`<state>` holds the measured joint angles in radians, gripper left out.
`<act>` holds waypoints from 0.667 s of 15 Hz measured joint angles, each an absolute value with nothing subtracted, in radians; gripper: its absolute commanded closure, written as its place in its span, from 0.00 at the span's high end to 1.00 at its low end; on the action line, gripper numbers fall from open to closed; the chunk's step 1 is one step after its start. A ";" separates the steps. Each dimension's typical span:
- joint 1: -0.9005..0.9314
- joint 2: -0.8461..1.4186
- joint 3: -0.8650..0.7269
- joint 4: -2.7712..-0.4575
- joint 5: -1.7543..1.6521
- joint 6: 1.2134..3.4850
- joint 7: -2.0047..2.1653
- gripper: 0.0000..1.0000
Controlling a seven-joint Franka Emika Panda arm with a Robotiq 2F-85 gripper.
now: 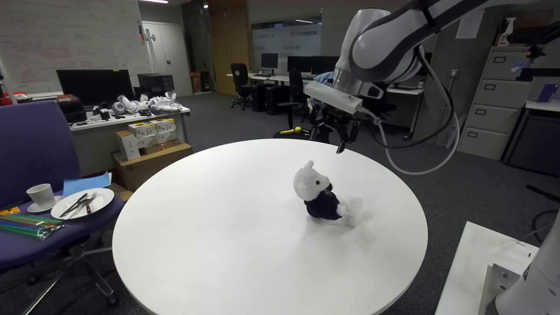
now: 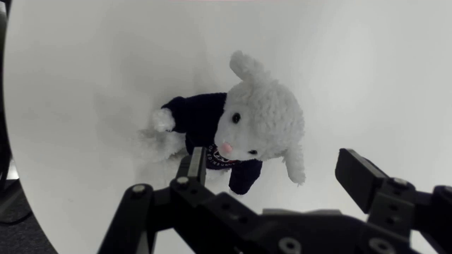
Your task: Pick up the stuffed toy and place it seated the right way up on the table
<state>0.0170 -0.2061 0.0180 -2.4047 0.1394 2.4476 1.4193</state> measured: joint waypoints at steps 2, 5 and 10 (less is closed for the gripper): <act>0.015 -0.270 0.034 -2.413 0.139 2.332 1.420 1.00; 0.008 -0.351 0.038 -2.413 0.139 2.126 1.420 1.00; -0.002 -0.388 0.038 -2.416 0.139 2.061 1.420 1.00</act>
